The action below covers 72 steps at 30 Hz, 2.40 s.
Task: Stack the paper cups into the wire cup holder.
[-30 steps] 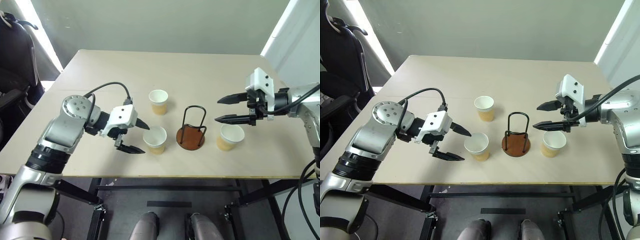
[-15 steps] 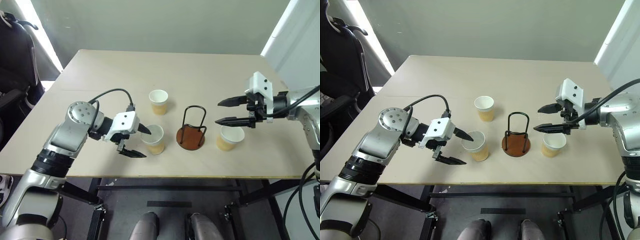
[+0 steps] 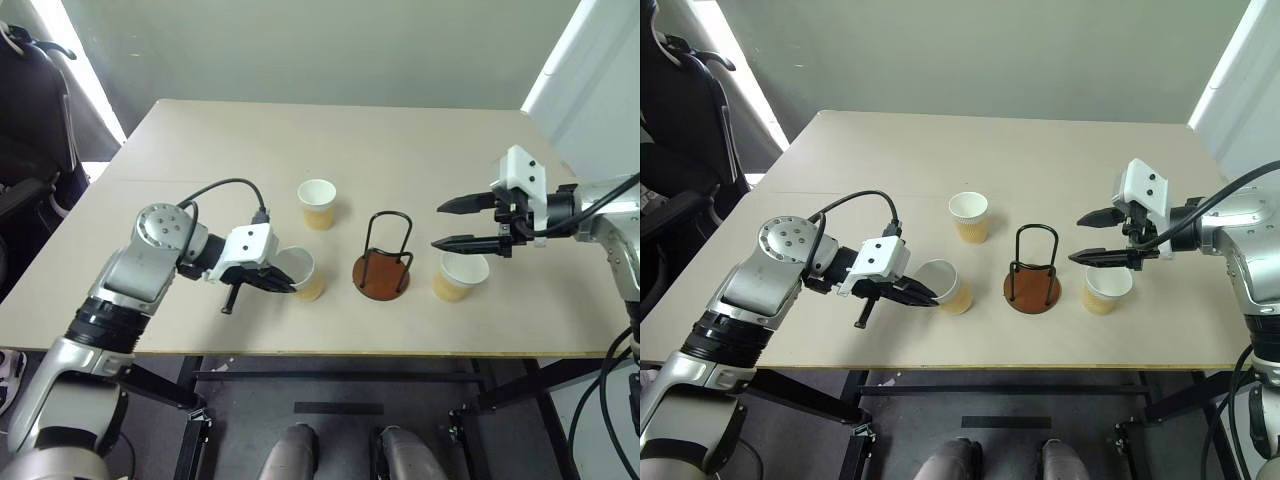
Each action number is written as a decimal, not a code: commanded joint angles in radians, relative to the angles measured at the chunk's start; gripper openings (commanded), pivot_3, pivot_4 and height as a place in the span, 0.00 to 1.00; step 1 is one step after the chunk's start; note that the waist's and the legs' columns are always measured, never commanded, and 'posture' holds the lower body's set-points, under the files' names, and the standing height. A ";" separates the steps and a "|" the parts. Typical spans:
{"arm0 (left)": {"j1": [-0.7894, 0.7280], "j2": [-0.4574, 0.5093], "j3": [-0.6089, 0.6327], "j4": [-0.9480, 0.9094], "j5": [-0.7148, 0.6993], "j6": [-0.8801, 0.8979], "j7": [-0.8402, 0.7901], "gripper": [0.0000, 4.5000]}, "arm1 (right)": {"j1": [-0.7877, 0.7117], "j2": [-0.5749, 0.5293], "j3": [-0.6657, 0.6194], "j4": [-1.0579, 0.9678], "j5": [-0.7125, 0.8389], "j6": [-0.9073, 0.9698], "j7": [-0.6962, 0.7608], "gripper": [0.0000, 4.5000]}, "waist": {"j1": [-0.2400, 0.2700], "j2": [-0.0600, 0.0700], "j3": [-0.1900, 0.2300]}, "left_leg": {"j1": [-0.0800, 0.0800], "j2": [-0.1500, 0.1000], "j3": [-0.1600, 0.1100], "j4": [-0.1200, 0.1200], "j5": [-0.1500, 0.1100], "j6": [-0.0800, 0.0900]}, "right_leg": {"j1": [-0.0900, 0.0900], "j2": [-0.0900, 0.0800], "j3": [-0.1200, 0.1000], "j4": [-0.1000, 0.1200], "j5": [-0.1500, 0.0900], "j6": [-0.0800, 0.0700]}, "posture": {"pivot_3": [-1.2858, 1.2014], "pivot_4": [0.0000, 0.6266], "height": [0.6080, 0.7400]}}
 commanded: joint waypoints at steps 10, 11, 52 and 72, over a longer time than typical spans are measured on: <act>-0.118 -0.002 0.038 0.052 -0.029 0.052 -0.035 0.01 | -0.014 -0.025 -0.024 -0.002 0.004 -0.015 -0.001 0.71 | 0.001 0.000 0.000 | 0.000 0.000 0.000 0.000 0.000 0.000 | 0.000 0.000 0.000 0.000 0.000 0.000 | 0.52 0.24 1.00; -0.136 -0.005 0.041 0.064 -0.032 0.056 -0.035 0.01 | -0.016 -0.026 -0.025 0.001 0.003 -0.017 0.000 0.71 | 0.001 0.000 0.000 | 0.000 0.000 0.000 0.000 0.000 0.000 | 0.000 0.000 0.000 0.000 0.000 0.000 | 0.52 0.24 1.00; -0.462 -0.304 0.097 0.255 -0.123 0.166 0.025 0.01 | 0.133 -0.216 -0.170 -0.076 0.080 -0.005 0.004 0.71 | 0.010 0.000 0.000 | -0.004 0.000 0.001 0.006 -0.001 0.005 | 0.001 0.000 0.000 -0.001 0.002 0.015 | 0.52 0.24 1.00; -0.403 -0.367 0.061 0.308 -0.070 0.105 0.066 0.01 | 0.157 -0.217 -0.171 -0.093 0.089 -0.012 -0.015 0.71 | 0.013 0.000 0.000 | -0.010 0.000 0.002 0.018 -0.005 0.011 | 0.002 -0.001 0.000 -0.001 0.003 0.019 | 0.52 0.24 1.00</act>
